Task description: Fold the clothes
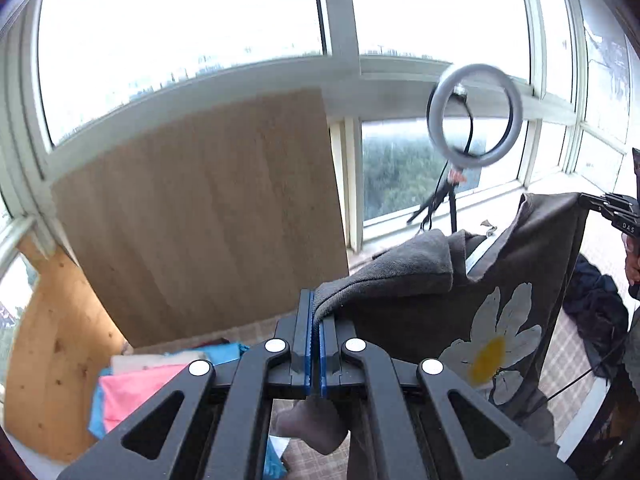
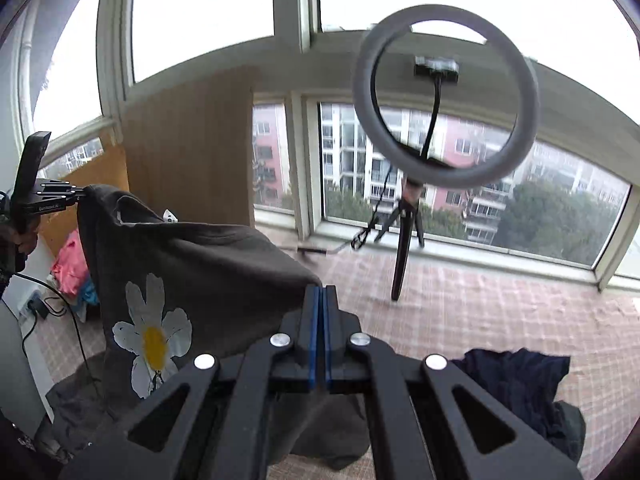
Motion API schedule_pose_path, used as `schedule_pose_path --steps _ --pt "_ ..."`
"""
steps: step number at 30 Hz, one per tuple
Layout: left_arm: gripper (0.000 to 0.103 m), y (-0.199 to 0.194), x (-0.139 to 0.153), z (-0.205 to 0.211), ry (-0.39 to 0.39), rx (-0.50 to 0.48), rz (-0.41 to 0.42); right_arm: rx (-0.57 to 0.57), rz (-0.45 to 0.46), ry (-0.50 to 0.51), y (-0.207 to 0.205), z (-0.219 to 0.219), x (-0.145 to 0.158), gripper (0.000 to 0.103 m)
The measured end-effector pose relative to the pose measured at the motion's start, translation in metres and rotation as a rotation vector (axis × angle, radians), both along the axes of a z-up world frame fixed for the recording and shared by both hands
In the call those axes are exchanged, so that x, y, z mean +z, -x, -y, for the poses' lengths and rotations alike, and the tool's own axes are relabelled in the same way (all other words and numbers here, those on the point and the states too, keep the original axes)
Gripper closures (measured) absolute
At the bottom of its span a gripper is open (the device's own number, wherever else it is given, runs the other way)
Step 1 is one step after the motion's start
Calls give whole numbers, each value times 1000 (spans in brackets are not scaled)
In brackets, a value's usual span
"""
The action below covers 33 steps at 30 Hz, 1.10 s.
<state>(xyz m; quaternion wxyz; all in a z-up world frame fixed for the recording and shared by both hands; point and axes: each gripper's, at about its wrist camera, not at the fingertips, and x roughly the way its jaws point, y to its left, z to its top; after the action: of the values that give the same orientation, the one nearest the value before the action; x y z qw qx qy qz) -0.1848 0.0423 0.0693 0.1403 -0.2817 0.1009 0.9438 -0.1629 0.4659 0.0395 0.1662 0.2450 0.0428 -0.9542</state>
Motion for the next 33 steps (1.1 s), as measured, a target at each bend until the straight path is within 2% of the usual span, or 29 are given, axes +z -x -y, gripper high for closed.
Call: schedule_pose_path --steps 5,8,11,14,20,24,26,30,33 --pt "101 -89 119 3 38 52 -227 8 -262 1 -79 10 101 101" --pt "102 -141 168 -3 78 72 -338 1 -389 1 -124 11 149 101" --pt "101 -189 199 -17 135 85 -448 -27 -517 -18 -174 8 184 101" --pt "101 -236 222 -27 156 76 -530 -57 -607 -16 -218 4 212 101" --pt "101 -283 253 -28 184 94 -604 -157 -767 -54 -280 1 259 102" --pt "101 -283 261 -20 199 114 -607 -213 -835 -111 -290 14 280 101" --pt "101 -266 259 -15 197 123 -577 -229 -844 -137 -287 21 289 101" --pt "101 -217 243 -7 216 119 -494 -274 -780 -191 -236 32 285 102" --pt "101 -150 216 -2 215 109 -382 -291 -669 -213 -174 33 264 102"
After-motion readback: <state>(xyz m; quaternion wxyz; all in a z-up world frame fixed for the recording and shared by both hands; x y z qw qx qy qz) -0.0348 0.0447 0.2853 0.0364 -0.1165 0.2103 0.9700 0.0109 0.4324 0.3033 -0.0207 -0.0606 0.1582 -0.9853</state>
